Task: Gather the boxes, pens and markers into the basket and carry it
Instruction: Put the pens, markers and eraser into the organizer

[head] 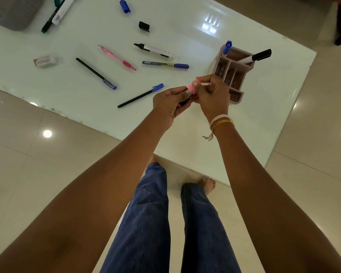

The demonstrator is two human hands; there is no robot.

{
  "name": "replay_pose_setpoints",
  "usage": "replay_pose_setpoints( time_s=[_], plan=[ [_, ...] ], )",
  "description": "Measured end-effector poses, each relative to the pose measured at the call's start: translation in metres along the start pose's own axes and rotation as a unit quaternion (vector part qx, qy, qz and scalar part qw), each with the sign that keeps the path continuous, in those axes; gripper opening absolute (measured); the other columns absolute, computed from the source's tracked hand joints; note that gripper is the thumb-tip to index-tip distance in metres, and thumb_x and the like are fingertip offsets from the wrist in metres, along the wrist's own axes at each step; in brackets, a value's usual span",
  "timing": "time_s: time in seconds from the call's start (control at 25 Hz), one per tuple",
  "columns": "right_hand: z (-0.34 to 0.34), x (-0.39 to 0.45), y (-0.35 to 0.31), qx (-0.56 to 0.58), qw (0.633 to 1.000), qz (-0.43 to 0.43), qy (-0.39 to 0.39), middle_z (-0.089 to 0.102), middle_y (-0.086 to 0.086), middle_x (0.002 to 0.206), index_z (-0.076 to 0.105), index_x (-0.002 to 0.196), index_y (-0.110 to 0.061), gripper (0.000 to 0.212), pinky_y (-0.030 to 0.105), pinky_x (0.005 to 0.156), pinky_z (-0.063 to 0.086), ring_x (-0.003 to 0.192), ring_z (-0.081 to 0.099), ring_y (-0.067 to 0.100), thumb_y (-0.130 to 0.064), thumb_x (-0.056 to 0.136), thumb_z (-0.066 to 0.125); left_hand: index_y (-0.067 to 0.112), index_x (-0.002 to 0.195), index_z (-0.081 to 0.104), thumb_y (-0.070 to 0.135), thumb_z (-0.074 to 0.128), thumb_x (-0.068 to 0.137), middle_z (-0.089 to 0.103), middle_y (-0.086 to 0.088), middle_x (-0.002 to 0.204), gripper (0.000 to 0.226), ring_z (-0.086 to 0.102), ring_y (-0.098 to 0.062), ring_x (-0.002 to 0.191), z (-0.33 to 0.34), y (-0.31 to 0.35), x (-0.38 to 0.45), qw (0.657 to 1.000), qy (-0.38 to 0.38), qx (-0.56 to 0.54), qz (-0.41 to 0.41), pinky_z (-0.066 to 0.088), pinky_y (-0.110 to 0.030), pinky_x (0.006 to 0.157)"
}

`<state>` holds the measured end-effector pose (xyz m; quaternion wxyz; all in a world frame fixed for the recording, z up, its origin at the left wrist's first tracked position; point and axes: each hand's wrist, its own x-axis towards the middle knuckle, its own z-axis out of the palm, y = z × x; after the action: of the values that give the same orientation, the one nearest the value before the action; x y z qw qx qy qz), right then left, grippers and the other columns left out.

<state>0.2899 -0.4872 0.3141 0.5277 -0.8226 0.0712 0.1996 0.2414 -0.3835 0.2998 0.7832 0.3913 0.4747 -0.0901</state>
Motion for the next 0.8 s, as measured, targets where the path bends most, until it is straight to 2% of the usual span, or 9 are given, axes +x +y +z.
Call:
replay_pose_setpoints(
  time_s=[0.12, 0.2, 0.28, 0.32, 0.4, 0.52, 0.56, 0.72, 0.8],
  plan=[
    [-0.01, 0.0, 0.003, 0.007, 0.999, -0.012, 0.033, 0.072, 0.009, 0.099, 0.064, 0.108, -0.009, 0.017, 0.04, 0.088, 0.059, 0.094, 0.069, 0.022, -0.009, 0.091, 0.061, 0.012, 0.095, 0.07, 0.012, 0.069, 0.086, 0.073, -0.01, 0.097, 0.009, 0.073, -0.024, 0.089, 0.014, -0.004, -0.002, 0.998, -0.038, 0.043, 0.028, 0.061, -0.035, 0.077],
    [-0.022, 0.003, 0.005, 0.029, 0.993, -0.016, 0.117, 0.068, 0.006, 0.105, 0.064, 0.11, -0.006, 0.019, 0.036, 0.092, 0.056, 0.098, 0.066, 0.019, -0.007, 0.093, 0.056, 0.014, 0.097, 0.069, 0.021, 0.069, 0.087, 0.071, -0.008, 0.098, 0.013, 0.071, -0.023, 0.089, 0.028, -0.004, 0.001, 0.996, -0.034, 0.078, 0.029, 0.062, -0.034, 0.072],
    [-0.039, 0.008, 0.008, 0.024, 0.976, -0.052, 0.211, 0.066, 0.007, 0.108, 0.063, 0.114, -0.003, 0.024, 0.026, 0.092, 0.053, 0.099, 0.062, 0.016, -0.005, 0.094, 0.051, 0.014, 0.106, 0.068, 0.023, 0.067, 0.089, 0.068, -0.004, 0.1, 0.019, 0.069, -0.018, 0.083, 0.04, -0.006, 0.007, 0.99, -0.011, 0.133, 0.036, 0.061, -0.027, 0.064],
    [-0.047, 0.01, 0.01, 0.006, 0.97, -0.079, 0.229, 0.066, 0.009, 0.108, 0.063, 0.114, -0.001, 0.025, 0.024, 0.091, 0.053, 0.098, 0.062, 0.018, -0.004, 0.093, 0.05, 0.015, 0.109, 0.067, 0.022, 0.065, 0.09, 0.067, -0.002, 0.099, 0.021, 0.068, -0.015, 0.08, 0.044, -0.007, 0.01, 0.986, -0.001, 0.16, 0.041, 0.06, -0.024, 0.06],
    [-0.057, 0.013, 0.015, -0.046, 0.97, -0.123, 0.204, 0.066, 0.012, 0.105, 0.063, 0.113, -0.002, 0.025, 0.02, 0.088, 0.052, 0.096, 0.062, 0.019, -0.002, 0.091, 0.05, 0.017, 0.112, 0.066, 0.018, 0.064, 0.091, 0.067, -0.001, 0.1, 0.021, 0.069, -0.014, 0.08, 0.048, -0.011, 0.016, 0.979, 0.012, 0.199, 0.04, 0.059, -0.023, 0.058],
    [-0.058, 0.017, 0.023, -0.123, 0.974, -0.148, 0.12, 0.065, 0.011, 0.105, 0.066, 0.111, -0.006, 0.024, 0.005, 0.083, 0.045, 0.092, 0.06, 0.015, -0.002, 0.09, 0.055, 0.019, 0.111, 0.066, 0.014, 0.064, 0.091, 0.068, -0.001, 0.101, 0.021, 0.07, -0.013, 0.08, 0.05, -0.017, 0.021, 0.975, 0.024, 0.219, 0.035, 0.059, -0.022, 0.058],
    [-0.057, 0.017, 0.025, -0.146, 0.972, -0.155, 0.102, 0.065, 0.011, 0.107, 0.068, 0.109, -0.006, 0.022, 0.004, 0.084, 0.044, 0.093, 0.06, 0.015, -0.004, 0.09, 0.057, 0.019, 0.11, 0.066, 0.013, 0.064, 0.091, 0.068, 0.0, 0.101, 0.021, 0.07, -0.012, 0.079, 0.051, -0.018, 0.022, 0.974, 0.027, 0.221, 0.037, 0.058, -0.021, 0.056],
    [-0.054, 0.017, 0.031, -0.22, 0.962, -0.156, 0.036, 0.066, 0.01, 0.111, 0.073, 0.106, -0.01, 0.018, 0.027, 0.092, 0.054, 0.096, 0.066, 0.018, -0.015, 0.09, 0.065, 0.02, 0.111, 0.066, 0.014, 0.065, 0.09, 0.067, 0.001, 0.1, 0.022, 0.07, -0.01, 0.076, 0.051, -0.018, 0.024, 0.969, 0.035, 0.239, 0.049, 0.056, -0.019, 0.055],
    [-0.053, 0.013, 0.032, -0.223, 0.963, -0.15, 0.025, 0.071, 0.007, 0.107, 0.074, 0.107, -0.013, 0.019, 0.031, 0.093, 0.055, 0.095, 0.067, 0.019, -0.019, 0.091, 0.066, 0.019, 0.112, 0.066, 0.015, 0.066, 0.089, 0.068, 0.0, 0.102, 0.024, 0.07, -0.011, 0.076, 0.051, -0.018, 0.025, 0.967, 0.038, 0.248, 0.052, 0.057, -0.019, 0.058]
  ],
)
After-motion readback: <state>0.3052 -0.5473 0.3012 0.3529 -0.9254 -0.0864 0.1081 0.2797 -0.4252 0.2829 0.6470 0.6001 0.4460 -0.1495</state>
